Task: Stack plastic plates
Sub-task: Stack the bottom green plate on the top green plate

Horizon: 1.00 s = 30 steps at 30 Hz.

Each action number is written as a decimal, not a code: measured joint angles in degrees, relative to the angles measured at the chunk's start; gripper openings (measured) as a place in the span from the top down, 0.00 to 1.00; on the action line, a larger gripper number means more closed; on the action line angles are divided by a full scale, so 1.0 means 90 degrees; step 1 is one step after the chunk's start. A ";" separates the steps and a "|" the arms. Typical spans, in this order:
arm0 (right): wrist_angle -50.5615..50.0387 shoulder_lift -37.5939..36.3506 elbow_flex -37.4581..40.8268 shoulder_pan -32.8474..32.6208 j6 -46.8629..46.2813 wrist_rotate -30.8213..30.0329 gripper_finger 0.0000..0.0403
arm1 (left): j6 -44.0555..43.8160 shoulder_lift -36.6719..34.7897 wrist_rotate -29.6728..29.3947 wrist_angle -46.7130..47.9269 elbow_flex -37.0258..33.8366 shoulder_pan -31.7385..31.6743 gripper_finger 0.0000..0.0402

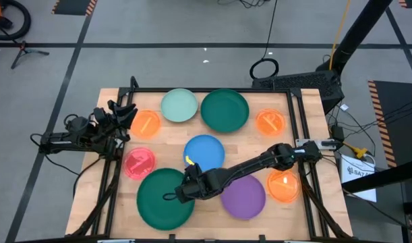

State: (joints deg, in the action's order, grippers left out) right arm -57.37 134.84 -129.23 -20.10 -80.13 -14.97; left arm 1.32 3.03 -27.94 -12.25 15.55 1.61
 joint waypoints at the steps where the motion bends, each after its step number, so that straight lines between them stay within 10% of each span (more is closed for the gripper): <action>1: -0.0144 -0.0107 0.0000 0.0021 0.0112 0.0010 0.99 | 0.0009 0.0000 0.0000 0.0002 0.0000 -0.0003 0.70; 15: -0.3654 -0.1944 0.0002 0.1088 0.2446 -0.0003 0.99 | 0.0442 0.0000 -0.0002 0.0288 0.0000 -0.0002 0.70; 30: -0.2673 -0.3179 0.0080 0.4337 0.6584 0.0023 0.99 | -0.0827 0.0002 0.0165 0.1415 0.0000 0.0002 0.70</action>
State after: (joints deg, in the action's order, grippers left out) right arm -81.43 106.23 -128.51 18.93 -20.88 -14.77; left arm -6.12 3.05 -26.46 0.48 15.55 1.63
